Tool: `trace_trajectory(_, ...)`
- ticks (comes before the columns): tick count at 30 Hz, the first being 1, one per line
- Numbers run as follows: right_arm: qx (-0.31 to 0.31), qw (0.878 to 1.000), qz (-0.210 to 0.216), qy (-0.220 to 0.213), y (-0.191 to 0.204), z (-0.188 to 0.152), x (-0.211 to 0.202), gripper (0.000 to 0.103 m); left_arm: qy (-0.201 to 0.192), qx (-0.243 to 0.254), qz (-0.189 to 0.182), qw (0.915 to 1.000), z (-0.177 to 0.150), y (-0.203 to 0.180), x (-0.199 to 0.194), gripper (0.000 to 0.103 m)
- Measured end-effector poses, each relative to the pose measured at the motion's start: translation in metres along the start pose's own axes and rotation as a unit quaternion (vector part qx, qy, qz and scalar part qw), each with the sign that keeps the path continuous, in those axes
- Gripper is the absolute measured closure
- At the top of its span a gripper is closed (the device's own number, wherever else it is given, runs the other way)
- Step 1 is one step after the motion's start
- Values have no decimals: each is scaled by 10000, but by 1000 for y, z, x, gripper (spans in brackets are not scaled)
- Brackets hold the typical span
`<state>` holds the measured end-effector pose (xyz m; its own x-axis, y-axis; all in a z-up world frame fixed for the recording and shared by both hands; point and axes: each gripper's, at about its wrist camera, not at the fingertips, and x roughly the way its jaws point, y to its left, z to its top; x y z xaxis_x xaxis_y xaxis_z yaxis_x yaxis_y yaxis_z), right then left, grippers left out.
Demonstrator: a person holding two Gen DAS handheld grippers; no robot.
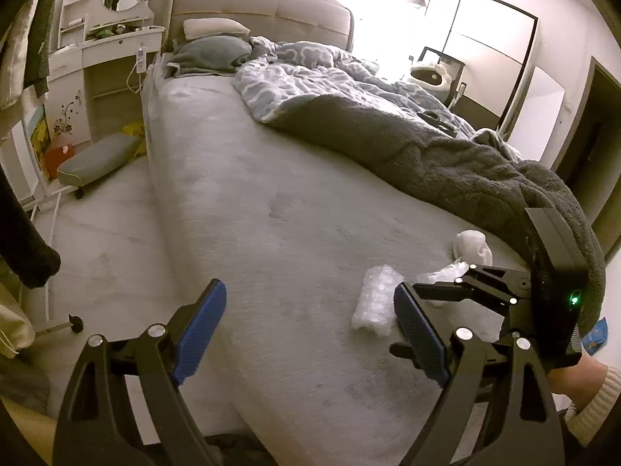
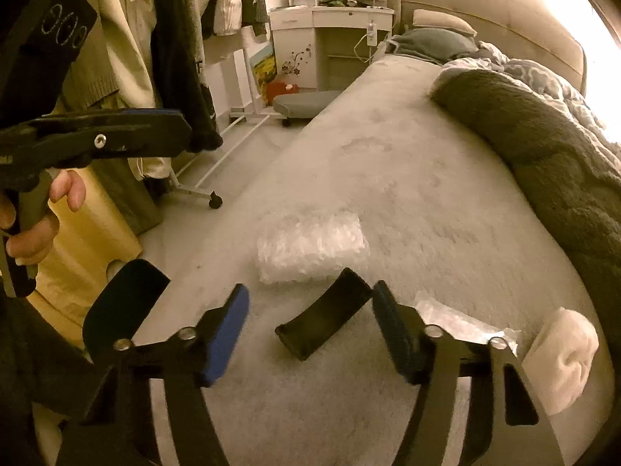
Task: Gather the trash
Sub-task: 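Close the right tool on the black curved plastic piece and lift it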
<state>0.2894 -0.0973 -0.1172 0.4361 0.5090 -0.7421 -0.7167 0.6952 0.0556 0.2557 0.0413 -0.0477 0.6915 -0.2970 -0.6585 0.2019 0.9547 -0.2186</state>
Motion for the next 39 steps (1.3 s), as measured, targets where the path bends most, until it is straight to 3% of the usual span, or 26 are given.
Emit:
trace_trajectory(8, -15, 9999, -26, 145, -3, -3, 5, 50, 67, 61, -23, 10000, -1, -5, 6, 13)
trace_trajectory(16, -118, 9996, -47, 269, -4, -9, 4, 51, 77, 42, -44, 10000, -1, -5, 7, 13)
trace_trajectory(20, -128, 9995, -54, 299, -5, -8, 4, 61, 97, 83, -63, 9999, 0, -10, 10, 13)
trace_trajectory(29, -72, 9996, -121, 228, -7, -8, -5, 66, 30, 120, -48, 9999, 0, -19, 16, 13)
trace_trajectory(39, 428, 9991, -27, -48, -28, -6, -31, 72, 35, 346, -25, 9994, -1, -36, 32, 14)
